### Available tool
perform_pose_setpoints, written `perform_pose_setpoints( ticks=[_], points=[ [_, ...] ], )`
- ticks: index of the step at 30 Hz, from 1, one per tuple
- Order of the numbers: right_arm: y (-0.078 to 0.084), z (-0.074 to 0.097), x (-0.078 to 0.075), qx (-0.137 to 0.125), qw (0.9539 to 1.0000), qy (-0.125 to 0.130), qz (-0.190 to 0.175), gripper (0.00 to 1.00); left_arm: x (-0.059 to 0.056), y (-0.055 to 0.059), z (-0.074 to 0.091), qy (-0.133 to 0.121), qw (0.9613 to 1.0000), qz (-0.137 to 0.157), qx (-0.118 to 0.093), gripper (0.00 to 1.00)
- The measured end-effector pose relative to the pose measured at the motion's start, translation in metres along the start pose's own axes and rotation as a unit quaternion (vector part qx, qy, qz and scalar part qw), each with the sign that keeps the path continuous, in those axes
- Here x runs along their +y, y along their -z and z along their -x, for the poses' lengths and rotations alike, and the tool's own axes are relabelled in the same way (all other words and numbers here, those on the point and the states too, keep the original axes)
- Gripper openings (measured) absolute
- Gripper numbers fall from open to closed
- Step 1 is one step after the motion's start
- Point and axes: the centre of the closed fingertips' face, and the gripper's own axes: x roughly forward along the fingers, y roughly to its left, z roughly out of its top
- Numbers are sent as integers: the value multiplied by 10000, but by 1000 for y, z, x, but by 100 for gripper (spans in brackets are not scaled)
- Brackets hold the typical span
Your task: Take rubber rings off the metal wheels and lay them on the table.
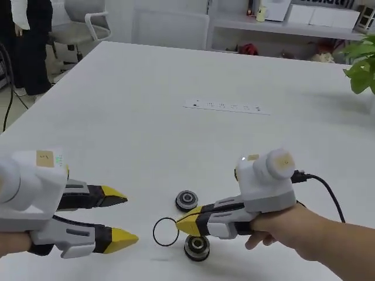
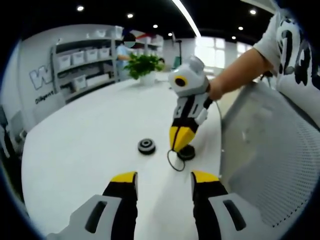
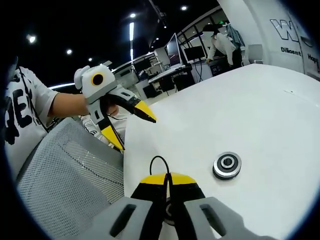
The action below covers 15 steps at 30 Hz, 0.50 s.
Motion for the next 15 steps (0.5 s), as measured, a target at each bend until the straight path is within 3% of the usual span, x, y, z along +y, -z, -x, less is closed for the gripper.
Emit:
perform_pose_setpoints(
  ticks=[15],
  points=[
    [13, -16, 2, 139, 9998, 125, 111, 0, -3, 4, 3, -37, 10000, 21, 58, 46]
  ],
)
